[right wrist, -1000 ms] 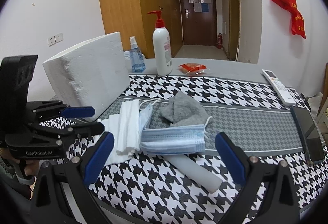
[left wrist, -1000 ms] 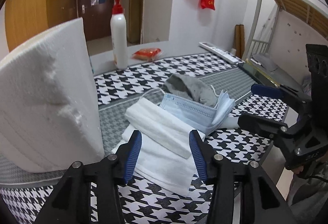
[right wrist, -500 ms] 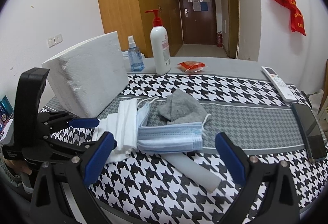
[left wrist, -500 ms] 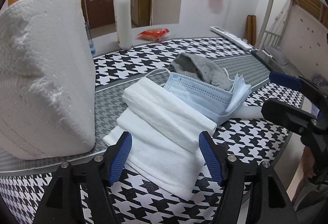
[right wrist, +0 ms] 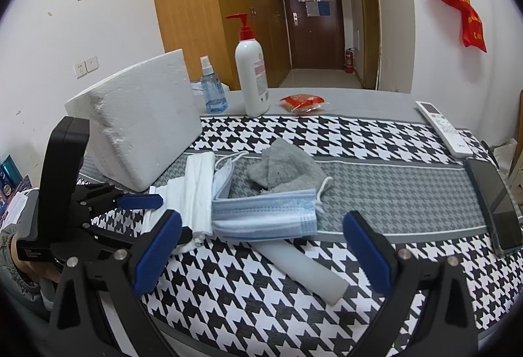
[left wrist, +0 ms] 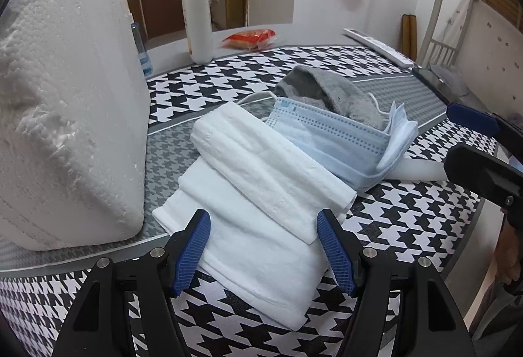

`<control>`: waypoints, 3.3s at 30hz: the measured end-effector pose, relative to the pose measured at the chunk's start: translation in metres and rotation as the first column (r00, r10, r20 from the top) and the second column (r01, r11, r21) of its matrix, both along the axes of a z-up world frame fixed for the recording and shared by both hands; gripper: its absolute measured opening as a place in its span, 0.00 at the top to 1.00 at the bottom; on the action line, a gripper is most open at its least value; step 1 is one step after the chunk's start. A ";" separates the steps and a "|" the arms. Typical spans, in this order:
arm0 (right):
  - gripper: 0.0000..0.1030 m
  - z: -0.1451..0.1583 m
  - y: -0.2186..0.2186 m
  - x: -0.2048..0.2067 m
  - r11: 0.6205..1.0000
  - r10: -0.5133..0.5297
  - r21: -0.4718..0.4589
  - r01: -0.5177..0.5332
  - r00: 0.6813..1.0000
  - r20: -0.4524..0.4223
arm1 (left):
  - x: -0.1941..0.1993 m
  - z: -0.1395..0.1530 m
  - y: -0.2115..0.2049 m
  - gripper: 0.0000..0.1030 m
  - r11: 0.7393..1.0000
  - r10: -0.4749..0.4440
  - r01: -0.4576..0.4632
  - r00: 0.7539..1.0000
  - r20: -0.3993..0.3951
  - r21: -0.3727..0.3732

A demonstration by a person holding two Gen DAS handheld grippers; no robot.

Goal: Organize soft objects

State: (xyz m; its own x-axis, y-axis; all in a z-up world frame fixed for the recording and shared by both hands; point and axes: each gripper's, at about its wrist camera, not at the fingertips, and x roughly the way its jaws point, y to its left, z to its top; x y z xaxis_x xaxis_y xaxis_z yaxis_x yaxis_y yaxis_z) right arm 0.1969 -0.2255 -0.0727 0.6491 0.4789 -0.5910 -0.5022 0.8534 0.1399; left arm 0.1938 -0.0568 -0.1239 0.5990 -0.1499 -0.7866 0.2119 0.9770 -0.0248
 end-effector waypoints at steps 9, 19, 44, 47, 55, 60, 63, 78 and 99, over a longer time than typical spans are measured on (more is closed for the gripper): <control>0.02 -0.004 0.006 0.004 1.000 0.017 -0.005 -0.017 1.000 -0.012 | 0.001 0.001 0.006 0.64 1.000 0.024 -0.024 1.000 0.012 0.015; 0.02 -0.007 0.023 0.010 0.999 0.039 -0.018 -0.040 0.999 -0.026 | -0.010 0.006 0.016 0.89 1.000 0.022 -0.021 0.999 0.049 -0.015; 0.15 -0.016 0.051 0.026 0.996 0.055 -0.072 -0.060 0.996 -0.072 | -0.043 0.023 0.030 0.89 0.998 -0.013 0.021 0.989 0.150 -0.053; 0.15 -0.018 0.052 0.028 0.995 0.048 -0.080 -0.054 0.996 -0.081 | -0.044 0.023 0.031 0.89 0.998 -0.017 0.026 0.989 0.148 -0.057; 0.25 -0.025 0.058 0.034 0.993 0.036 -0.110 -0.048 0.993 -0.110 | -0.045 0.022 0.032 0.89 0.997 -0.024 0.034 0.989 0.145 -0.065; 0.35 -0.029 0.060 0.039 0.989 0.014 -0.143 -0.031 0.993 -0.120 | -0.045 0.021 0.033 0.89 0.996 -0.032 0.043 0.989 0.143 -0.072; 0.45 -0.031 0.061 0.038 0.984 0.001 -0.179 -0.021 0.994 -0.111 | -0.045 0.020 0.033 0.89 0.996 -0.032 0.043 0.990 0.139 -0.075; 0.78 -0.016 0.052 0.012 0.985 -0.011 -0.174 -0.002 0.997 -0.071 | -0.057 0.029 0.036 0.89 0.996 -0.018 0.032 0.986 0.165 -0.083; 0.85 0.031 0.016 -0.038 0.991 -0.082 -0.100 0.088 0.995 0.065 | -0.087 0.058 0.035 0.89 0.997 -0.012 0.032 0.967 0.255 -0.074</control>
